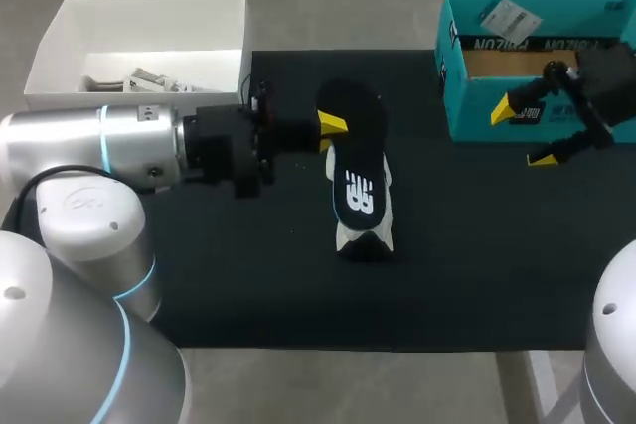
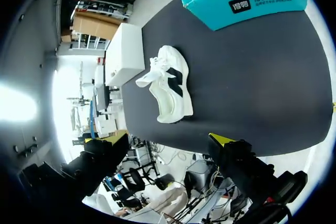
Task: Take the shoe out of the shoebox, open the shoe tongue, remove and reinsert the insole, then place the shoe into the shoebox
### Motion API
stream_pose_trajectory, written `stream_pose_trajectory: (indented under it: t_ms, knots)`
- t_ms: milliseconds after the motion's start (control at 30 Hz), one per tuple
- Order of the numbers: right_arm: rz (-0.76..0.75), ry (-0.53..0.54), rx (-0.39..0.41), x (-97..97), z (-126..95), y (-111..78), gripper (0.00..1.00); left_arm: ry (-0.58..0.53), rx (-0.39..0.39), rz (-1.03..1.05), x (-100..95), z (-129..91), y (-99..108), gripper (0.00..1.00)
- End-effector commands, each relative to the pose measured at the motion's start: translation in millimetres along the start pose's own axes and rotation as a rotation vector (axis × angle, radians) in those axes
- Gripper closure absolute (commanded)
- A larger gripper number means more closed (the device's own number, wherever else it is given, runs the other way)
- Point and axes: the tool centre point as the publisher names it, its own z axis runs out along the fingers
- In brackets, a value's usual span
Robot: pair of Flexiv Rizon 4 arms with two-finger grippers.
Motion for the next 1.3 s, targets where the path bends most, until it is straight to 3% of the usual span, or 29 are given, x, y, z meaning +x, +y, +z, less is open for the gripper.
stream_pose_trajectory:
  t_ms: [33, 367, 600, 1300]
  knots:
    - [-0.003, -0.022, -0.115, 1.3, -39.6, -27.9, 0.0, 0.003, -0.004, -0.002, 1.5, -5.3, -3.4, 1.0]
    - [-0.055, -0.011, -0.125, 5.0, -75.1, -20.8, 0.0, -0.002, 0.0, -0.022, 5.6, -5.4, -5.0, 1.0]
    - [-0.113, -0.01, -0.062, 8.7, -80.3, -7.6, 0.0, 0.002, 0.005, -0.026, 6.2, -5.4, -5.4, 1.0]
    - [-0.089, -0.032, -0.061, 9.4, -80.4, -6.8, 0.0, -0.032, 0.015, -0.079, 1.8, -3.7, -7.7, 1.0]
